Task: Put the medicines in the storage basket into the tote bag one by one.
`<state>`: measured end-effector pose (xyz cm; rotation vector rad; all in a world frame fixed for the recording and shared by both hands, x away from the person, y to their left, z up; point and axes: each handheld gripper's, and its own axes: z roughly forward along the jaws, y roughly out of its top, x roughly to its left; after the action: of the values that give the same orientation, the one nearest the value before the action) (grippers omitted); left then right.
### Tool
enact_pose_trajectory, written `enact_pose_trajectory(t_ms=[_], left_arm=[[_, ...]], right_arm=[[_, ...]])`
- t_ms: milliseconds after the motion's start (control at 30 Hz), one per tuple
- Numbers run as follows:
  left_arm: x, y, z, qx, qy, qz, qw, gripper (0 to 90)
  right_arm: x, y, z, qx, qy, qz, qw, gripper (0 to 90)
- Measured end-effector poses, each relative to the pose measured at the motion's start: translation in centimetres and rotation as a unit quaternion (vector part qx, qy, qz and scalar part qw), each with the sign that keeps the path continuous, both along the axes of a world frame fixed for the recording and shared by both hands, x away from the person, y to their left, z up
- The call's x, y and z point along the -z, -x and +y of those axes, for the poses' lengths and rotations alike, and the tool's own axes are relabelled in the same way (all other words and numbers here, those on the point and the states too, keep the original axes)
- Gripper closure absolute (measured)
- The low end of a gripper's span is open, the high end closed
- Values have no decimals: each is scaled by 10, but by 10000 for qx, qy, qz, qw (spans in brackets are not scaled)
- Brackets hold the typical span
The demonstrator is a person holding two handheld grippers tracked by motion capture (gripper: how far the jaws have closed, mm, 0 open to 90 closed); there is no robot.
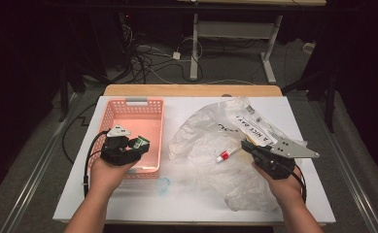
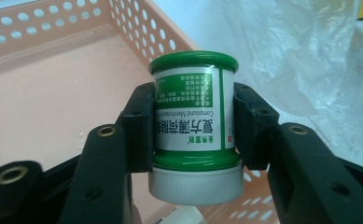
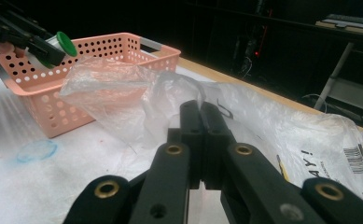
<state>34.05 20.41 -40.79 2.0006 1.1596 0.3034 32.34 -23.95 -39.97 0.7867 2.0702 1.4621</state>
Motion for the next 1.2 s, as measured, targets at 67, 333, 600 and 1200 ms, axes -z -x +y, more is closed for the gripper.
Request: enact_pose_trajectory(t_ms=[67,333,600,1200], left_arm=[[1,6,1,11,75,-67,9999,536],[1,26,-6,162,224,-402,9988,535],[1,37,-14,327,335,-436,9980,536],[-3,52,-49,873,470,-525,9937,535]], right_arm=[[0,0,0,-4,6,-4,10000,900],[3,-1,0,8,41,41,10000,900],[3,-1,0,-46,68,10,10000,900],[-1,2,-1,-47,-7,-56,10000,900]])
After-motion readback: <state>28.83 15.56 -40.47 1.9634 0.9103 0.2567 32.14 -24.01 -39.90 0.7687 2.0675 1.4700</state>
